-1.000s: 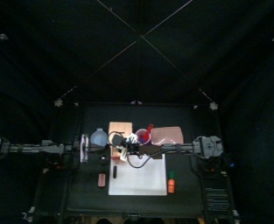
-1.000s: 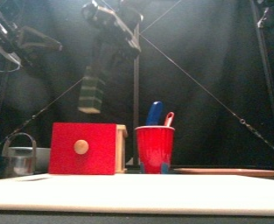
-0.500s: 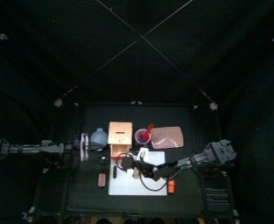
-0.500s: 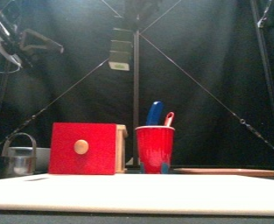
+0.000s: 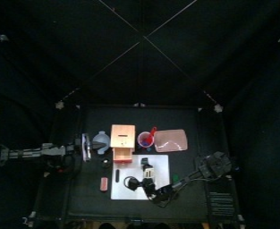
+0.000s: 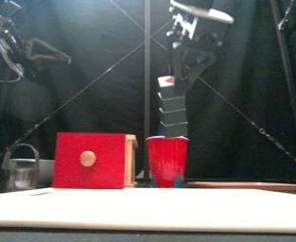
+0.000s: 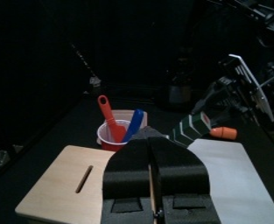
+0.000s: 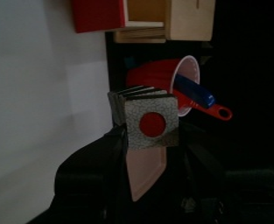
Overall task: Place sushi on board then cut the sushi with the knife then place the pieces on the plate
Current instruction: Place the sushi on the board
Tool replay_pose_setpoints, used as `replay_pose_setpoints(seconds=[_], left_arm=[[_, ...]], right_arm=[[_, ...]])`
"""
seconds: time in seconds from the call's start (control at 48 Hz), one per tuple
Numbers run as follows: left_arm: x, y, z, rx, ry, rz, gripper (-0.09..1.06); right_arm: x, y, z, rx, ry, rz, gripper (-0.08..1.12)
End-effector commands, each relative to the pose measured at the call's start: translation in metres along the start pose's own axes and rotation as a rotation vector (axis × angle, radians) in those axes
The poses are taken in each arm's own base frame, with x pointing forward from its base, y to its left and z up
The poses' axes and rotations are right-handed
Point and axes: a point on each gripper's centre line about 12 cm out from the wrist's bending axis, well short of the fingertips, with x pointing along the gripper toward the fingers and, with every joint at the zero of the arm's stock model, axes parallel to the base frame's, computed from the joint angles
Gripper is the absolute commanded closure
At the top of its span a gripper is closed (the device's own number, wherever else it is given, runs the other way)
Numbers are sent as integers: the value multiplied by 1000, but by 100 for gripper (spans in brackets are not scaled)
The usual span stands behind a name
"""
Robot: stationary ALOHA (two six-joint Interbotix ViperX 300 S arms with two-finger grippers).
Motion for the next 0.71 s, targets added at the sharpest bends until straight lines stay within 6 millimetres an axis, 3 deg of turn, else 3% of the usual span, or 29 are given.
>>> replay_pose_setpoints(seconds=[0.021,0.292,0.708], left_arm=[[3,2,10,-5,-31,13,90],[2,6,7,-11,-22,31,90],[2,7,8,-11,-25,39,90]], right_arm=[[4,-5,2,49,-44,-48,30],[26,27,-1,71,-62,-27,30],[30,44,4,105,-60,60,28]])
